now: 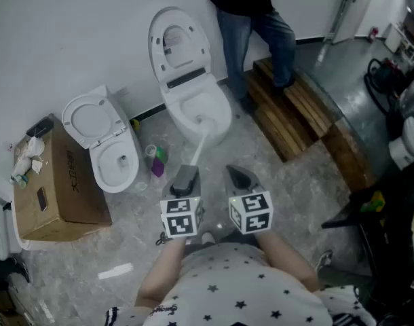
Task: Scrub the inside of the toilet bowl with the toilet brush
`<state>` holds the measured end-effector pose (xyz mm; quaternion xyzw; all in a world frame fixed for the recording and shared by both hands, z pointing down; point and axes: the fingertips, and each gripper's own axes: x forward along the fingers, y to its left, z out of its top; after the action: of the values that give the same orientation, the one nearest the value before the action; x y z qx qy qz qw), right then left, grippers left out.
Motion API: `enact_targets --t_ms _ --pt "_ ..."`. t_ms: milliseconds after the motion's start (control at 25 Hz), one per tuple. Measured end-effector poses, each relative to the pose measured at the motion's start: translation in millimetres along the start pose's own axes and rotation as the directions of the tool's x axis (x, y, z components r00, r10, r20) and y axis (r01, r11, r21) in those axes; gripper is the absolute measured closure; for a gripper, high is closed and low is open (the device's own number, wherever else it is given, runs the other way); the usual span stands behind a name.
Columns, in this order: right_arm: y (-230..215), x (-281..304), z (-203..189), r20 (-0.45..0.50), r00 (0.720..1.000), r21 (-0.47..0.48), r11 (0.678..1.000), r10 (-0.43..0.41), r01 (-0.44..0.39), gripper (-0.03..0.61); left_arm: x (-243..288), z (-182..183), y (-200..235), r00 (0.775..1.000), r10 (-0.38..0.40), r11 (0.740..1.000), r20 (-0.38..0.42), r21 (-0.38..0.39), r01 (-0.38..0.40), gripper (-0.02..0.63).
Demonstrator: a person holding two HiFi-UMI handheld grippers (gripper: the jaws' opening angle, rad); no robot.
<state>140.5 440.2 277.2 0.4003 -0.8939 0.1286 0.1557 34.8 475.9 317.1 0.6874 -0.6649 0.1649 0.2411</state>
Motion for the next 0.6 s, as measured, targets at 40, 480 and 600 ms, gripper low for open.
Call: enact_targets --t_ms 40,480,600 --pt "-0.1 1.4 0.1 0.0 1.0 0.002 1.0 -0.001 0.001 0.572 1.1 0.6 0.6 1.0 -0.002 1.0 0.0 -0.001 0.002 0.462" --pt "2.5 4.8 -3.1 -0.006 1.0 -0.001 1.0 0.003 -0.003 0.572 2.2 -1.4 4.7 1.0 -0.007 1.0 -0.007 -0.008 0.007 0.462" --pt "4.3 4.6 -4.3 -0.008 1.0 -0.001 1.0 0.009 -0.009 0.572 2.6 -2.1 4.2 1.0 -0.009 1.0 -0.008 -0.011 0.009 0.462"
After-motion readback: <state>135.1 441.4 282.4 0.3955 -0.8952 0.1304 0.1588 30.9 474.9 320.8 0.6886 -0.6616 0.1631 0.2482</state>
